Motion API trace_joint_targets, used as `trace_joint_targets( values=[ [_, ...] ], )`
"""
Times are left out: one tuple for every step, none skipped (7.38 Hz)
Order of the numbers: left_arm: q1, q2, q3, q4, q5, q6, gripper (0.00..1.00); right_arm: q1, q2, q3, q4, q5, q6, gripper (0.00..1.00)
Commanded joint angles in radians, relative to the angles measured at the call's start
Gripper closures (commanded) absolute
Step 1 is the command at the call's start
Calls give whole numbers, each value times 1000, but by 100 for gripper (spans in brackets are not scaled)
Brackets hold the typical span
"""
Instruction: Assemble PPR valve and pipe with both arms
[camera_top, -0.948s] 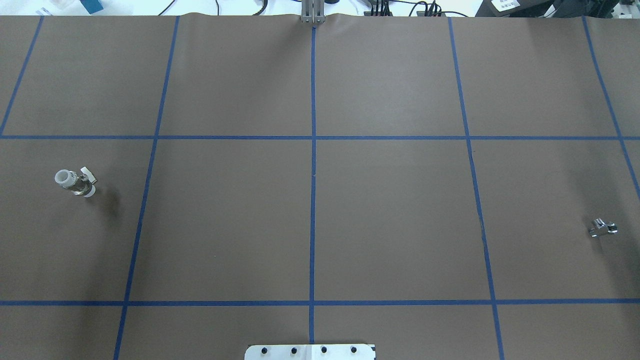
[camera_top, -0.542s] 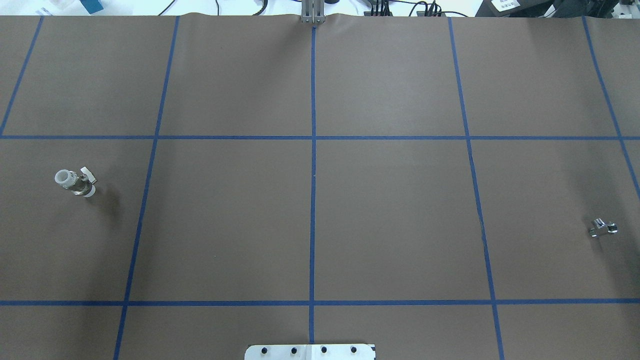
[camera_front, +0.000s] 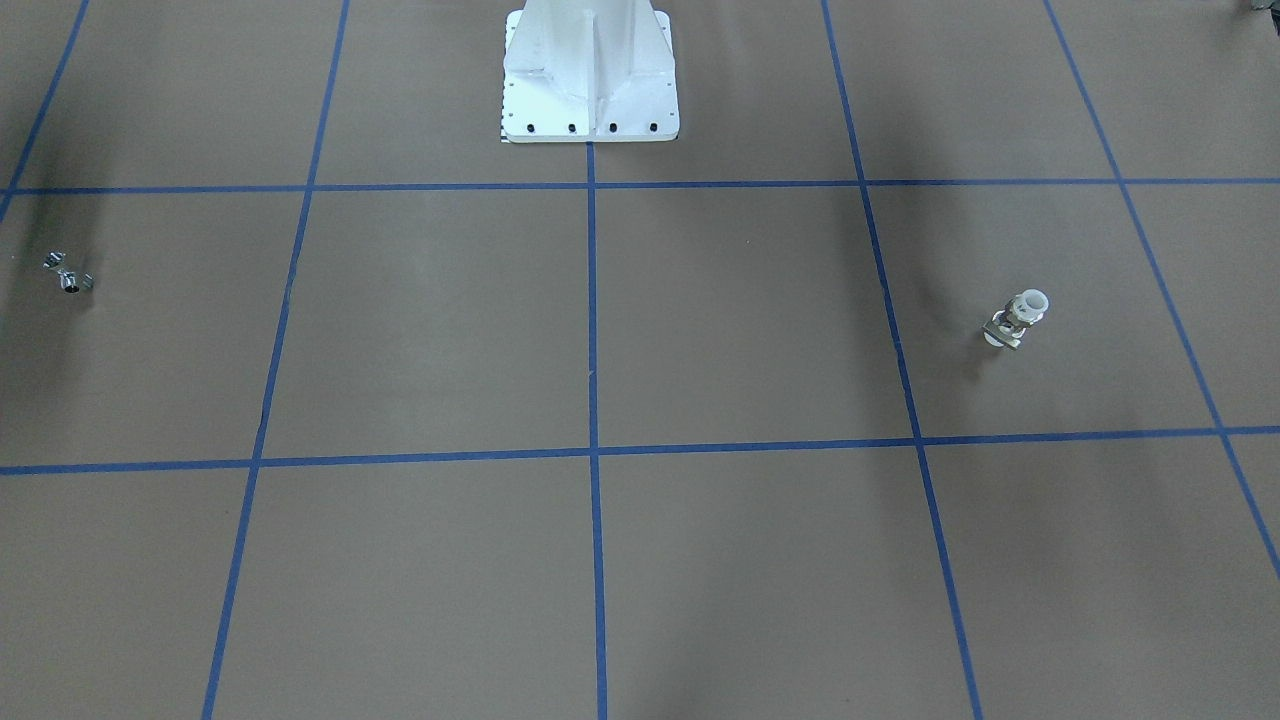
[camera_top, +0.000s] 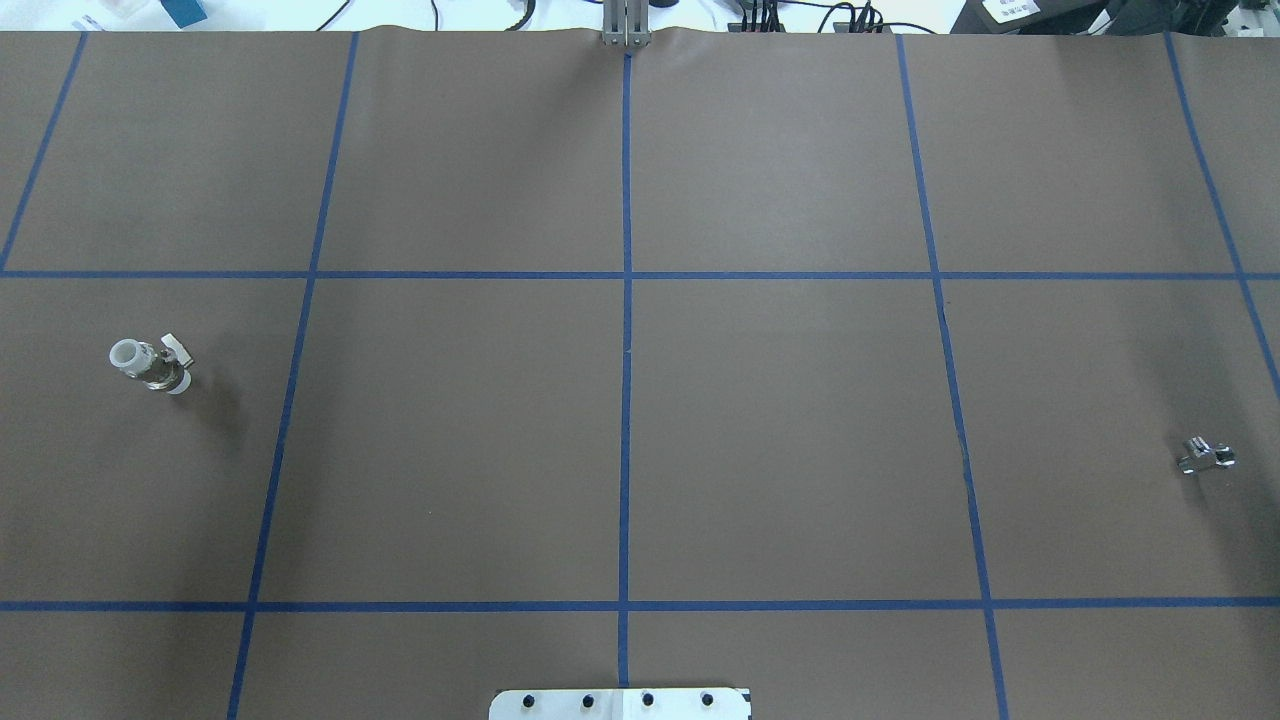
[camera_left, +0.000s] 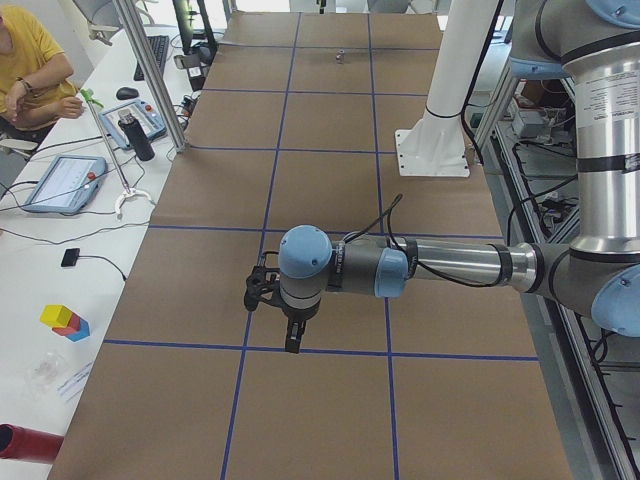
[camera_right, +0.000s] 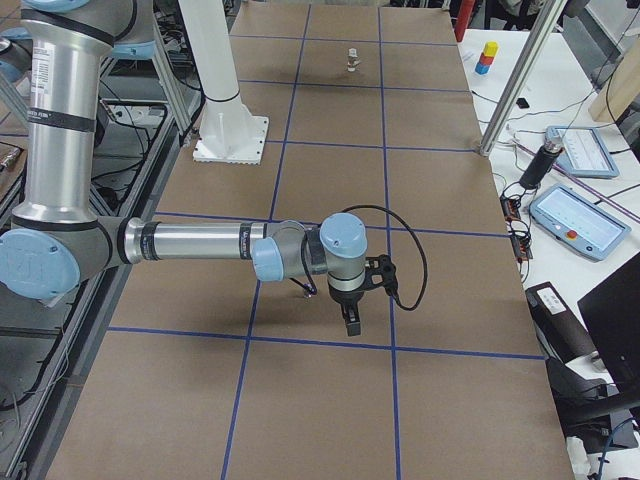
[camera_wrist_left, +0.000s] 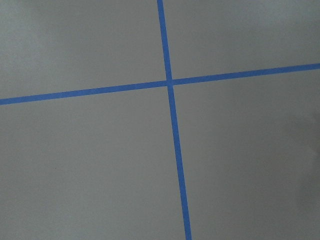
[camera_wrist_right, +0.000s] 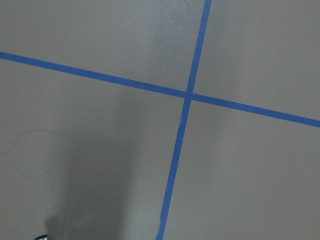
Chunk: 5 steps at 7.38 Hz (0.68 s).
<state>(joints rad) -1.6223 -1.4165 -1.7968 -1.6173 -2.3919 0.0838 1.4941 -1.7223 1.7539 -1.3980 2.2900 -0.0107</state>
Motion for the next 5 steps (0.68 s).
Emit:
trace_joint_targets(
  values=[
    [4,-6,2,-22,-3,-2,0,0,1,3,1,0,0,0],
    [5,-7,11,-73,-3,-1,0,0,1,4,1,0,0,0],
    [5,-12,11,-163,-3,-1,0,0,1,4,1,3,0,0],
    [8,-24,14,-196,-4,-1,0,0,1,6,1,3,0,0],
    [10,-45,16,-196,-7,-1,0,0,1,4,1,3,0,0]
  ],
)
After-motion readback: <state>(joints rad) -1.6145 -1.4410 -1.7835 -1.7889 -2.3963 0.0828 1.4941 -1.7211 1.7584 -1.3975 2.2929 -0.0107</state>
